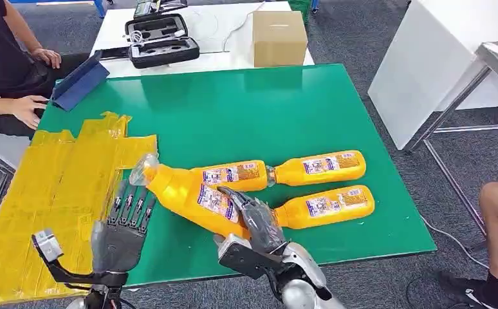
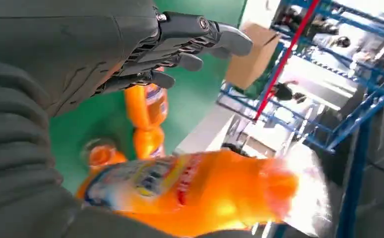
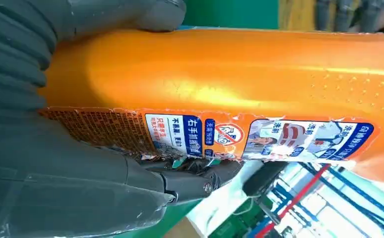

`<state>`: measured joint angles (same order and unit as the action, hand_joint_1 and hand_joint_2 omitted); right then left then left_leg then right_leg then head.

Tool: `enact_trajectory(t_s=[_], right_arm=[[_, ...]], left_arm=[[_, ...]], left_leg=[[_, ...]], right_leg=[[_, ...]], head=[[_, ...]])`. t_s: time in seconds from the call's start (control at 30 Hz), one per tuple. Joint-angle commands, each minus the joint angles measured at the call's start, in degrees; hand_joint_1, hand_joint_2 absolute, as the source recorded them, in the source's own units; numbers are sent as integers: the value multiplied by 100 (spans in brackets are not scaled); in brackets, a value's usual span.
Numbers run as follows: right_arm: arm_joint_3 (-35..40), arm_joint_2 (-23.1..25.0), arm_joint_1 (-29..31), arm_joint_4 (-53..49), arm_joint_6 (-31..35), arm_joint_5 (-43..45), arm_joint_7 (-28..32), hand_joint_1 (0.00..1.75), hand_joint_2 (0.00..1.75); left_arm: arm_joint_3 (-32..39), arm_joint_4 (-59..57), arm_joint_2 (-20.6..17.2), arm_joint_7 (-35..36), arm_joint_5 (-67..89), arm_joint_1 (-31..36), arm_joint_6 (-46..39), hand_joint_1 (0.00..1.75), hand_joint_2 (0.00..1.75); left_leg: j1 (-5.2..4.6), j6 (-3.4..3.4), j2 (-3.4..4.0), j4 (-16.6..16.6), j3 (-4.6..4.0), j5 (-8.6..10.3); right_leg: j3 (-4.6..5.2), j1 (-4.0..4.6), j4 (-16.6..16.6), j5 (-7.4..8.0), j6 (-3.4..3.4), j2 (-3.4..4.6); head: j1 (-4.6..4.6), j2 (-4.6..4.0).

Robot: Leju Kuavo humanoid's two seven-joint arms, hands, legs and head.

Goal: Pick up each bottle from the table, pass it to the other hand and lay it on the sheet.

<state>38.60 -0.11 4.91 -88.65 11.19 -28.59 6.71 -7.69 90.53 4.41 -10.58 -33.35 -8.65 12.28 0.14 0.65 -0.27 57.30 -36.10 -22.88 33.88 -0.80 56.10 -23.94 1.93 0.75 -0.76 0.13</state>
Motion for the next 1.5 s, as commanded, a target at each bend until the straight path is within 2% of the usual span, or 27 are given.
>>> enact_trajectory(t_s=[0.03,0.33,0.7,0.77,0.87,1.1,1.27,1.3,1.33,1.37,1.4,1.47,1.5], right_arm=[[162,-150,285,53,-19,87,26,175,175],[185,-93,345,152,-167,175,-7,175,175],[1354,-95,748,578,-1025,259,53,175,175],[1438,-77,772,601,-1085,249,44,175,175],[1662,-47,900,716,-1265,278,51,175,175],[1755,289,791,883,-1429,178,112,175,175],[1713,300,763,941,-1450,163,106,175,175],[1689,297,750,933,-1453,156,106,175,175],[1661,291,746,928,-1453,154,106,175,175],[1641,296,734,929,-1455,154,106,175,175],[1626,292,732,929,-1460,154,106,175,175],[1626,292,732,929,-1460,154,106,175,175],[1626,292,732,929,-1460,154,106,175,175]], left_arm=[[-411,-307,-407,44,272,70,243,0,175],[-478,-274,-381,-20,533,102,261,0,175],[-330,-291,-229,-31,718,104,241,0,175],[-330,-291,-225,-32,723,98,240,0,175],[-332,-295,-222,-36,734,103,252,0,175],[-342,-234,-213,-19,751,149,245,0,175],[-368,-84,-179,-131,1117,105,-7,2,175],[-384,-51,-171,-169,1255,105,-82,30,175],[-393,-24,-160,-175,1300,114,-101,103,175],[-403,-2,-155,-189,1377,115,-126,140,175],[-420,20,-142,-202,1476,128,-175,159,175],[-420,20,-142,-202,1476,128,-175,159,175],[-420,20,-142,-202,1476,128,-175,164,175]], left_leg=[[3,-6,2,-1,23,-10],[2,-5,1,-3,17,-5],[5,-7,13,-5,27,-10],[1,-2,4,-4,5,-1],[2,-4,8,-4,16,-6],[5,-6,-2,-4,16,-5],[5,-6,0,-5,16,-6],[3,-4,-3,-3,6,-3],[5,-5,-7,-3,13,-5],[3,-3,-3,-2,4,-2],[3,-3,-3,-3,6,-3],[3,-3,-4,-2,11,-4],[5,-4,-4,-1,14,-6]], right_leg=[[-23,5,-2,-8,-9,-6],[-18,4,-3,-4,-8,-5],[-24,7,-6,-4,-11,4],[-4,2,-3,0,-4,1],[-15,3,-4,-3,-6,4],[-18,6,-4,-6,-10,-7],[-18,6,-4,-7,-10,-8],[-7,5,-3,-4,-7,-8],[-16,6,-3,-8,-8,-13],[-5,4,-2,-3,-5,-6],[-6,4,-2,-4,-6,-7],[-12,4,-3,-6,-7,-10],[-16,6,-3,-7,-8,-12]], head=[[2,0],[2,0],[2,0],[2,0],[2,0],[2,0],[0,0],[2,0],[2,0],[2,0],[2,0],[0,0],[2,0]])
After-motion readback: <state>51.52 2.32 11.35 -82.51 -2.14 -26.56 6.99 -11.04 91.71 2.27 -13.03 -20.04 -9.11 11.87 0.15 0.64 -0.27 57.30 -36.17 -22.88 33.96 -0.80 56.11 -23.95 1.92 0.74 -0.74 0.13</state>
